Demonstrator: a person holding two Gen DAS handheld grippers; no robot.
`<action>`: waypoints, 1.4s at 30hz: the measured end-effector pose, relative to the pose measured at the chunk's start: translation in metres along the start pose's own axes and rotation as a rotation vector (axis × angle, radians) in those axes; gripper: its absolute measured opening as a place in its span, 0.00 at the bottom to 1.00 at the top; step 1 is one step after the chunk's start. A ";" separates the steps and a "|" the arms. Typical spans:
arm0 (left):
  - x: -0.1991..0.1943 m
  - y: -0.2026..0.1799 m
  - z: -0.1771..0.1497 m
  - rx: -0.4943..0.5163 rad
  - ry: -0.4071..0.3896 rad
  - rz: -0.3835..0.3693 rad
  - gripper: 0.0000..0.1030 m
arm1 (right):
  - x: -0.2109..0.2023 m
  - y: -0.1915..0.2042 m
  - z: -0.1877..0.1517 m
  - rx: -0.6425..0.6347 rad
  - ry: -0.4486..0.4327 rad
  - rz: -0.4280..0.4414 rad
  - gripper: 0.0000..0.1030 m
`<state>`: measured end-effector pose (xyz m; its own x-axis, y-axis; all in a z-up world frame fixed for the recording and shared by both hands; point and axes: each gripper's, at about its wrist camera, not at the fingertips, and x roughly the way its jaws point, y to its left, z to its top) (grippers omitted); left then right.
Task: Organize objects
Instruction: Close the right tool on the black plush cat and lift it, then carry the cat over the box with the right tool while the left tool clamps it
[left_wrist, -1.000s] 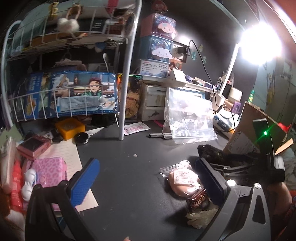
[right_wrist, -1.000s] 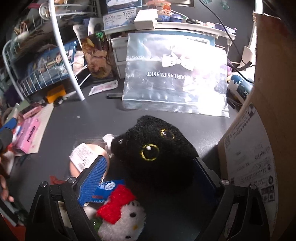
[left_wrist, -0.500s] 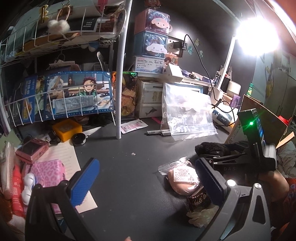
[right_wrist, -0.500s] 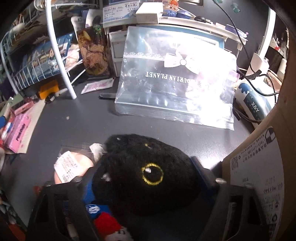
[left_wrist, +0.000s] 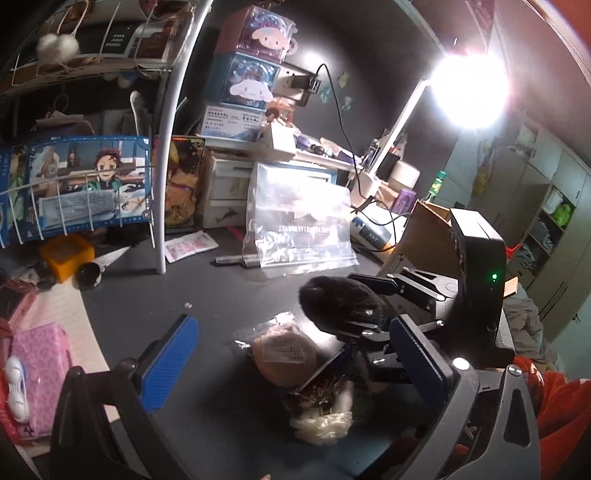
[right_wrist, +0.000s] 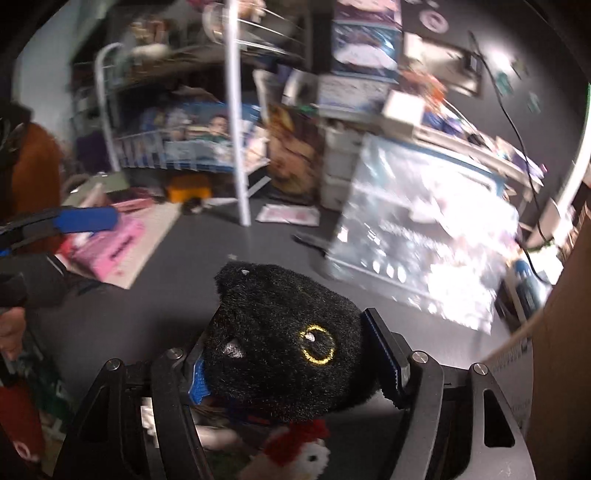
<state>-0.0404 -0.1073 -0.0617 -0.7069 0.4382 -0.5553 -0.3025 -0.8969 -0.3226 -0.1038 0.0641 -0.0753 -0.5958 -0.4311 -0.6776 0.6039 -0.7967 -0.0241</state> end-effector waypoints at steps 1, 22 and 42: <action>-0.001 -0.003 -0.001 0.012 -0.004 0.020 0.99 | 0.006 0.002 0.000 -0.020 0.010 -0.002 0.65; 0.004 0.004 -0.007 -0.006 0.001 0.040 0.99 | 0.066 -0.057 -0.018 0.192 0.210 0.057 0.93; -0.014 -0.082 0.049 0.141 0.055 -0.124 0.84 | -0.095 0.012 0.030 -0.109 -0.125 0.195 0.81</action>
<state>-0.0372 -0.0430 0.0096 -0.6237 0.5451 -0.5602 -0.4743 -0.8336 -0.2832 -0.0561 0.0824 0.0106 -0.5196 -0.6262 -0.5814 0.7629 -0.6463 0.0143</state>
